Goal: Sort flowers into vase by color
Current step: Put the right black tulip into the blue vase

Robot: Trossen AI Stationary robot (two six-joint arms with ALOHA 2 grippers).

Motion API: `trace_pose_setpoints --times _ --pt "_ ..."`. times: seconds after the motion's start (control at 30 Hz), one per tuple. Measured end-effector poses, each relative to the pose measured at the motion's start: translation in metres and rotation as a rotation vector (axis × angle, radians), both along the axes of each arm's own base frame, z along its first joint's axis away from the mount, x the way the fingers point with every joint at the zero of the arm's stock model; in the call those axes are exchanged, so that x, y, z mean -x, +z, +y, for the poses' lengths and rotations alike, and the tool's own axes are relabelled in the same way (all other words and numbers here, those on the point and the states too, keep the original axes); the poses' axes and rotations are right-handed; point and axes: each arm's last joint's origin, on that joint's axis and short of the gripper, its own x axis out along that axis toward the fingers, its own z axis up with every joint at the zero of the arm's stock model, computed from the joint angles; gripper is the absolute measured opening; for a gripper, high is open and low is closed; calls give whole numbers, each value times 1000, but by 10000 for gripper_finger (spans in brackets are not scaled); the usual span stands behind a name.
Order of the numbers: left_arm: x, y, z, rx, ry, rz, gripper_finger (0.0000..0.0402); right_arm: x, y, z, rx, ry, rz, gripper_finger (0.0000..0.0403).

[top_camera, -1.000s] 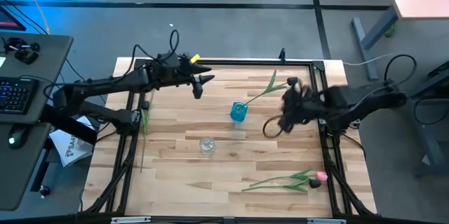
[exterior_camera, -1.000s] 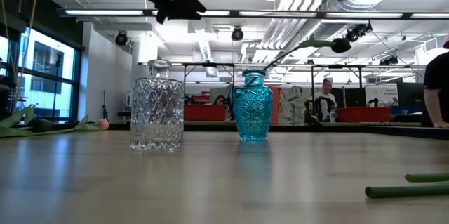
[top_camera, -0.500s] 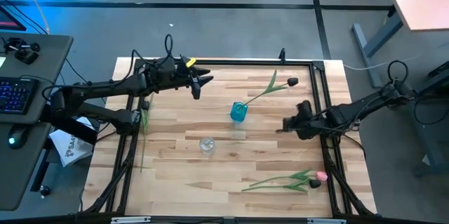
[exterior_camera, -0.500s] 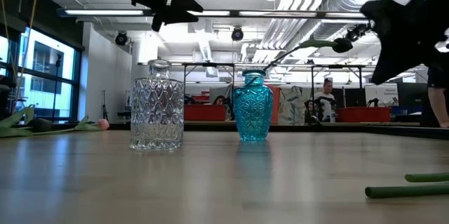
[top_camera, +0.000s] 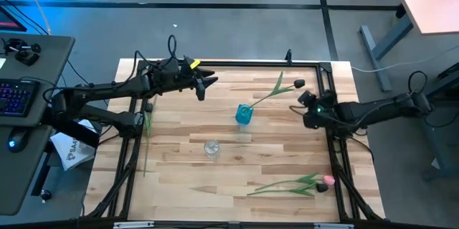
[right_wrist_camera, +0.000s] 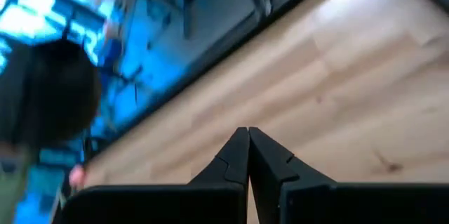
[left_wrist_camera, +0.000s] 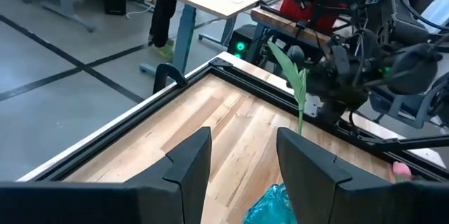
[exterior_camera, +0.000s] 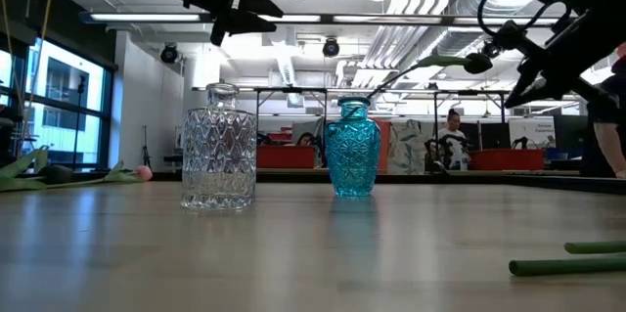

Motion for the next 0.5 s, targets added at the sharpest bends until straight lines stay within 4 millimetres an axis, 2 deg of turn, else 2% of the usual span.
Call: trace_pose_setpoints --times 0.13,0.23,0.33,0.5 --pt "0 0 0 7 19 -4 152 -7 6 -9 41 -31 -26 0" --pt "0 0 1 6 21 -5 152 -17 15 -16 48 64 -26 0" --pt "0 1 1 3 22 -13 152 -28 29 -22 128 191 -33 0" --pt "0 1 1 19 26 -20 152 -34 48 -32 253 262 -75 0"
